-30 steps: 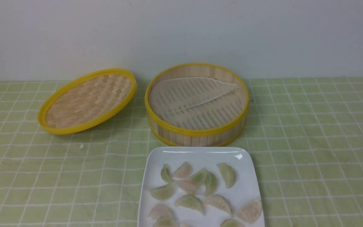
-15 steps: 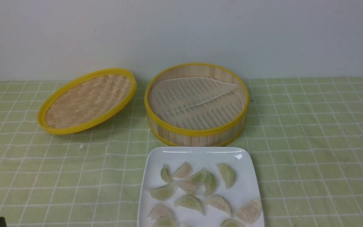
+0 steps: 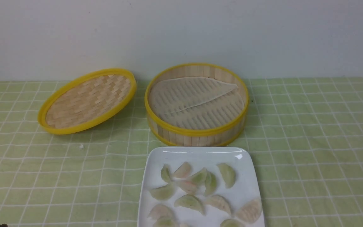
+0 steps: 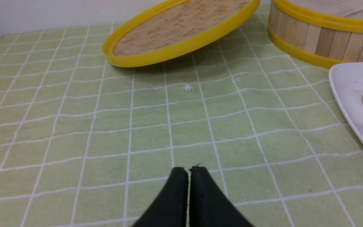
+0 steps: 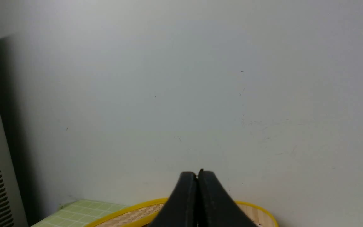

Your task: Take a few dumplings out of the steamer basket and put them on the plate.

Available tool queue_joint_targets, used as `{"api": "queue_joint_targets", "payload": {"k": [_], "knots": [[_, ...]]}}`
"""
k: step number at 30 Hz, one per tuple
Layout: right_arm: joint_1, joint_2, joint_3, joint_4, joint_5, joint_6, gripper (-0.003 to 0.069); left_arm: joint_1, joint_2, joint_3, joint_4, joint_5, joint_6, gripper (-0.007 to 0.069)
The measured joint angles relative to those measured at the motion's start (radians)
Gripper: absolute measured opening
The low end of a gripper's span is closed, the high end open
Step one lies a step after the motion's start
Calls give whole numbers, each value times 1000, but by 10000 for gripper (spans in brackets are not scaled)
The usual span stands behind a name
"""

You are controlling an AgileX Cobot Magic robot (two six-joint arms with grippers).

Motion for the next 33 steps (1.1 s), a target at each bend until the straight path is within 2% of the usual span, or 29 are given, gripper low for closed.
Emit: {"api": "queue_joint_targets", "payload": {"k": [27,30,32,33], "knots": [[-1,0,39,8,22,-19,-15,1,0,-1,0,0,0,-6],[-48,0,112,3,24,-19,-15,1,0,-1,0,0,0,-6],[-111,0,169,1,27,-19,-15,1,0,-1,0,0,0,-6],[-177,0,224,-1,29,-19,-15,1,0,-1,0,0,0,-6]]}}
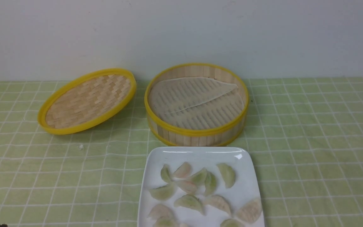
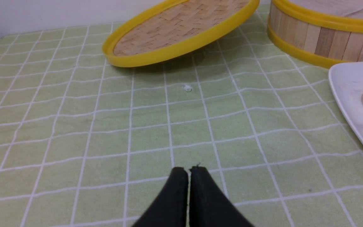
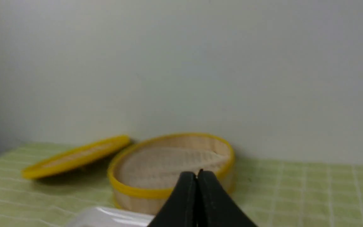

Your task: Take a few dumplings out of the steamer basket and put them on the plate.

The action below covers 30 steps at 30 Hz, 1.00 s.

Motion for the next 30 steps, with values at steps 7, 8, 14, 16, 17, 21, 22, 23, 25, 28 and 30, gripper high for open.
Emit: {"api": "queue_joint_targets", "payload": {"k": [7,8,14,16,17,21,22,23,25,28,30], "knots": [[-249,0,221,-2,10,0,-15,0,0,0,0,2,0,-6],[-274,0,223,-4,-4,-3,-15,0,0,0,0,1,0,-6],[-300,0,224,-7,-7,-22,-15,0,0,0,0,2,0,-6],[-300,0,224,-8,-7,-22,-15,0,0,0,0,2,0,-6],[-300,0,224,-9,-7,-22,-15,0,0,0,0,2,0,-6],[-300,0,224,-9,-7,-22,-15,0,0,0,0,2,0,-6],[-300,0,224,-9,-7,-22,-15,0,0,0,0,2,0,-6],[-300,0,224,-9,-7,-22,-15,0,0,0,0,2,0,-6],[-300,0,224,-9,-7,-22,-15,0,0,0,0,2,0,-6],[-300,0,224,-9,-7,-22,-15,0,0,0,0,2,0,-6],[-300,0,224,-10,-7,-22,-15,0,0,0,0,2,0,-6]]}}
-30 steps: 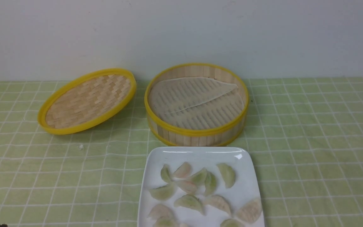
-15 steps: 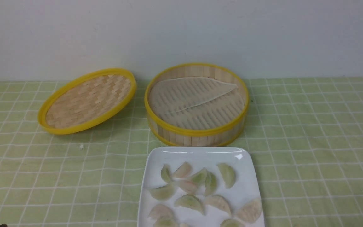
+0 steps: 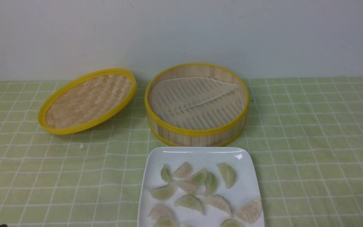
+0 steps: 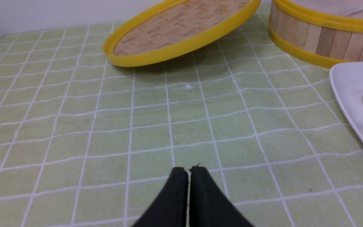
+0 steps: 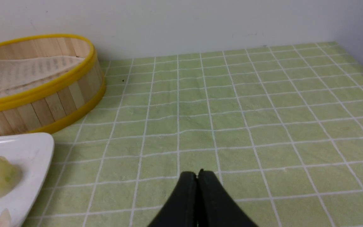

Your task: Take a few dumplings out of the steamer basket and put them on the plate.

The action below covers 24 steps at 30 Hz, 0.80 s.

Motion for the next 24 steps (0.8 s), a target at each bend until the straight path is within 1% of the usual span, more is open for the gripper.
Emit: {"api": "queue_joint_targets", "payload": {"k": [24], "knots": [[0,0,0,0,0,0,-15,0,0,0,0,0,16,-6]]}}
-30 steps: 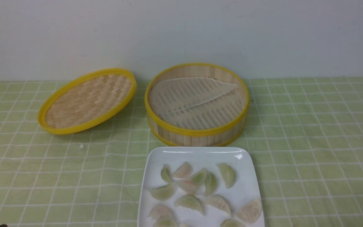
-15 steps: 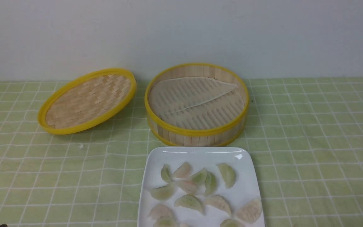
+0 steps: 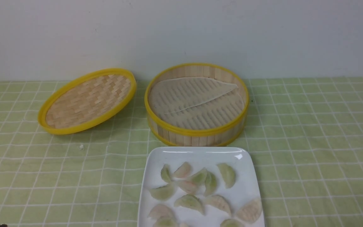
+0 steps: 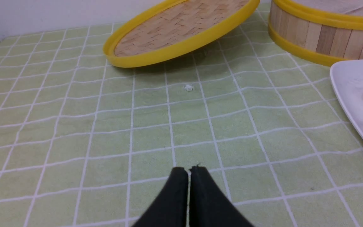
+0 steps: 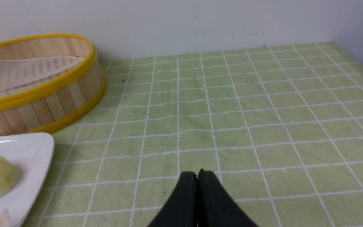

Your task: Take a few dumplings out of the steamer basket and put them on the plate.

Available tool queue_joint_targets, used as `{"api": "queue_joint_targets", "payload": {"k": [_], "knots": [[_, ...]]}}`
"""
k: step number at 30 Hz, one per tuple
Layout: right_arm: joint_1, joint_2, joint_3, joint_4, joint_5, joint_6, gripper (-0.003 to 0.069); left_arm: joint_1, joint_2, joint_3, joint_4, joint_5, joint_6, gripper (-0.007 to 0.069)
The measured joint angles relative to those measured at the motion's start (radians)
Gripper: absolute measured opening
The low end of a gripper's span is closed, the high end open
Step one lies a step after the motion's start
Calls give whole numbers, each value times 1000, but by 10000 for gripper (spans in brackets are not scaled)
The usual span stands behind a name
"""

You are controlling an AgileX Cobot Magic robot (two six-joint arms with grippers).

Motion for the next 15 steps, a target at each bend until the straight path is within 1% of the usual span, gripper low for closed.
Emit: {"api": "queue_joint_targets", "payload": {"k": [15], "knots": [[0,0,0,0,0,0,-15,0,0,0,0,0,2,-6]]}}
